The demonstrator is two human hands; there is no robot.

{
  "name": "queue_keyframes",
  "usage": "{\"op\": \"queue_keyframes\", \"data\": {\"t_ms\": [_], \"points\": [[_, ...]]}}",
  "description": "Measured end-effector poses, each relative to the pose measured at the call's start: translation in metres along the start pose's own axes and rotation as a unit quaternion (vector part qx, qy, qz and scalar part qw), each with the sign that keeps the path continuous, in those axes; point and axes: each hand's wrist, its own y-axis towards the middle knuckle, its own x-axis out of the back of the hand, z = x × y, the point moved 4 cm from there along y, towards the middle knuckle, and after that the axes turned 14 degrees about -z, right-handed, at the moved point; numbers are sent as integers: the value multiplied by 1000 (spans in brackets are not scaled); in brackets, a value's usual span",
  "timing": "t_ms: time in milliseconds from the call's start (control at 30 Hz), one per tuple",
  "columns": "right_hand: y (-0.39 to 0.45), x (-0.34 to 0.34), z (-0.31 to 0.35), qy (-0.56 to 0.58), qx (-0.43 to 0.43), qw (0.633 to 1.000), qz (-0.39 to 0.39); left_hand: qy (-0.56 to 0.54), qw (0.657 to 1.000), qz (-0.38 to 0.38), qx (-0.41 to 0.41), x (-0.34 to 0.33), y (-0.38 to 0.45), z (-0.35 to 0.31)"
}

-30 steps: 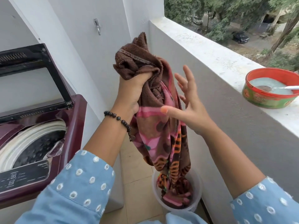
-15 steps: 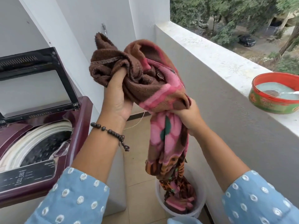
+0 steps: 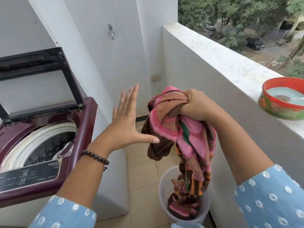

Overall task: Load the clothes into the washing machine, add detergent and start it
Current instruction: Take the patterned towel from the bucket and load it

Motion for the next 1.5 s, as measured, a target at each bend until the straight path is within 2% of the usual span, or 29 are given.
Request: {"op": "queue_keyframes", "data": {"t_ms": [100, 167, 233, 267, 333, 433, 500, 567, 733, 833, 933, 1067, 1167, 1267, 1367, 1500], "points": [[-6, -11, 17, -53, 42, 995, 66, 77, 993, 0, -87, -24, 16, -28], [-10, -12, 24, -93, 72, 988, 98, 70, 992, 27, -100, -36, 25, -36], [-10, -6, 20, -105, 74, 987, 99, 38, 995, 40, -80, -40, 31, -33], [-10, -3, 14, -91, 61, 989, 98, 17, 998, 27, -61, -40, 34, -29], [-14, 2, 0, 10, 26, 993, 114, -49, 998, -18, -27, -38, 38, -19], [-25, -2, -24, 188, -26, 972, 143, -194, 979, -59, 5, -36, 38, -11], [-34, -12, -41, 255, -49, 953, 158, -283, 956, -80, 23, -34, 39, -11], [-45, -27, -56, 273, -53, 945, 171, -351, 929, -110, 38, -25, 44, -13], [-69, -85, -76, 298, -59, 936, 179, -439, 863, -241, 58, 9, 61, -25], [-67, -103, -87, 318, -87, 939, 94, -490, 810, -306, 96, 27, 65, -27], [-49, -80, -91, 386, -129, 913, -13, -499, 783, -349, 122, 43, 65, -19], [-22, -20, -78, 491, -93, 860, -98, -510, 756, -382, 149, 54, 61, 1], [-12, 8, -63, 525, -57, 838, -139, -525, 738, -392, 162, 51, 60, 7], [-17, -1, -48, 545, -69, 824, -139, -578, 687, -401, 184, 40, 64, 4], [-33, -38, -39, 566, -128, 806, -114, -637, 619, -416, 192, 28, 72, -1], [-45, -68, -27, 642, -184, 738, -91, -672, 562, -416, 243, 4, 74, -9]]}}
